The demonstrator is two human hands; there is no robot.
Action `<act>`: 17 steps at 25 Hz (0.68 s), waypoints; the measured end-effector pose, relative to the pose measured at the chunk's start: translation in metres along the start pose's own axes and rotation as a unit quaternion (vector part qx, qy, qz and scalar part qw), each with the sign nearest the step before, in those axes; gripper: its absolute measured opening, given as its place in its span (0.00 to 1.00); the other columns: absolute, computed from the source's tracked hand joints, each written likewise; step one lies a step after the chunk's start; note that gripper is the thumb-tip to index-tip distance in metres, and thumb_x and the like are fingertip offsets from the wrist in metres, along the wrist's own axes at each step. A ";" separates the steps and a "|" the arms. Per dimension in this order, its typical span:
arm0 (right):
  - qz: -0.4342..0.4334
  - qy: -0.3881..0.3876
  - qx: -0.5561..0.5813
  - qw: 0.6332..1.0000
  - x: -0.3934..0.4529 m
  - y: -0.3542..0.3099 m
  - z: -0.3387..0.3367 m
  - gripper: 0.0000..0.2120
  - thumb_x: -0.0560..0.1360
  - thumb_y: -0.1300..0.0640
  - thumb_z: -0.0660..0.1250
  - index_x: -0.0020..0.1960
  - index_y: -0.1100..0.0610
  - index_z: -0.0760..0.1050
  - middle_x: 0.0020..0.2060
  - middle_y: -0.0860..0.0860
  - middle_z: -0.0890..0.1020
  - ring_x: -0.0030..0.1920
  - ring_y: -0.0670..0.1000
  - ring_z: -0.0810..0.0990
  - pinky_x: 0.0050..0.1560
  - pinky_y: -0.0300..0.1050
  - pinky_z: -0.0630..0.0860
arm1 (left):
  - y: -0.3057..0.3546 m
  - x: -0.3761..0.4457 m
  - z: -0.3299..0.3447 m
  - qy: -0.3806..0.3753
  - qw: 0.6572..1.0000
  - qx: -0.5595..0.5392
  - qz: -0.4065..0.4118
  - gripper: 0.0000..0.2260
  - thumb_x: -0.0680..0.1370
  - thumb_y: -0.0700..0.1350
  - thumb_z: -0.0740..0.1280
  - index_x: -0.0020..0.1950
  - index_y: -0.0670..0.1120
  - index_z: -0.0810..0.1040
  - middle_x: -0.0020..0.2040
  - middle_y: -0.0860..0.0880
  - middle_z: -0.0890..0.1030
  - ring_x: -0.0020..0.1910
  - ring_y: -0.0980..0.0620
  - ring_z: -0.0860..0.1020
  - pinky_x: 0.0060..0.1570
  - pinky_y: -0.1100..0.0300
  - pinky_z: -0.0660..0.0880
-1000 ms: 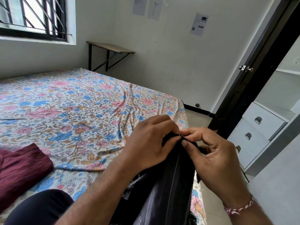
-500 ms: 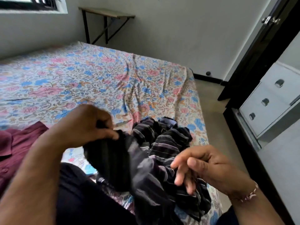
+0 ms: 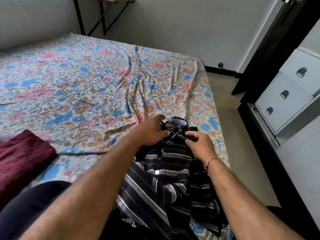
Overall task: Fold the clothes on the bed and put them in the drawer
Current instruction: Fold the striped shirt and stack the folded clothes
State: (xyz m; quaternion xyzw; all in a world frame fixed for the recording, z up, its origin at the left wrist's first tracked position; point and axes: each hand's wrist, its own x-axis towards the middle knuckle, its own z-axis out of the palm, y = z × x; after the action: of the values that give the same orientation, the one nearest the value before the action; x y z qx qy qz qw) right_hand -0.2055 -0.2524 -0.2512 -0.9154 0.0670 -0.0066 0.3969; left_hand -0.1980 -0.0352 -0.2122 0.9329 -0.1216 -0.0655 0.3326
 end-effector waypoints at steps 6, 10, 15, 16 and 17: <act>-0.308 -0.077 0.176 0.932 -0.040 -0.041 0.002 0.15 0.77 0.70 0.70 0.58 0.55 0.85 0.56 0.47 0.86 0.60 0.46 0.83 0.66 0.43 0.77 | -0.027 0.022 0.021 0.042 0.932 -0.350 -0.084 0.13 0.84 0.51 0.67 0.65 0.46 0.81 0.58 0.42 0.85 0.56 0.42 0.84 0.55 0.52 0.80; -0.154 0.079 0.137 0.975 -0.034 -0.021 0.008 0.23 0.76 0.62 0.73 0.68 0.46 0.76 0.62 0.39 0.78 0.61 0.41 0.79 0.64 0.43 0.77 | -0.035 0.015 0.010 0.118 0.873 -0.456 -0.128 0.08 0.85 0.46 0.65 0.51 0.43 0.80 0.45 0.45 0.87 0.43 0.46 0.84 0.44 0.52 0.78; -0.169 -0.150 0.075 0.971 -0.039 -0.002 0.011 0.31 0.79 0.63 0.71 0.74 0.38 0.68 0.68 0.36 0.75 0.66 0.35 0.75 0.71 0.40 0.72 | -0.019 0.013 0.011 -0.009 0.967 -0.248 -0.061 0.10 0.82 0.54 0.69 0.58 0.49 0.82 0.49 0.49 0.86 0.48 0.49 0.85 0.51 0.52 0.82; -0.181 -0.138 0.100 0.969 -0.041 -0.002 0.012 0.30 0.78 0.65 0.70 0.73 0.39 0.70 0.66 0.37 0.77 0.68 0.37 0.75 0.72 0.43 0.72 | -0.013 0.014 0.017 0.013 0.984 -0.168 -0.051 0.08 0.82 0.51 0.70 0.54 0.48 0.83 0.46 0.49 0.86 0.46 0.49 0.84 0.51 0.50 0.83; -0.180 -0.096 0.121 0.971 -0.041 0.000 0.012 0.30 0.78 0.66 0.71 0.72 0.41 0.72 0.65 0.38 0.79 0.68 0.38 0.76 0.72 0.45 0.73 | -0.010 0.016 0.022 0.050 0.988 -0.137 -0.057 0.07 0.82 0.49 0.69 0.51 0.48 0.84 0.44 0.48 0.85 0.44 0.49 0.84 0.51 0.49 0.83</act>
State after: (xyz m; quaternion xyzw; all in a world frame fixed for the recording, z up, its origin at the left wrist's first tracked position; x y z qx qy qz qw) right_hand -0.2450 -0.2386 -0.2582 -0.8540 -0.1387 0.0023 0.5014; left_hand -0.1856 -0.0448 -0.2359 0.8860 -0.0417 -0.0537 0.4586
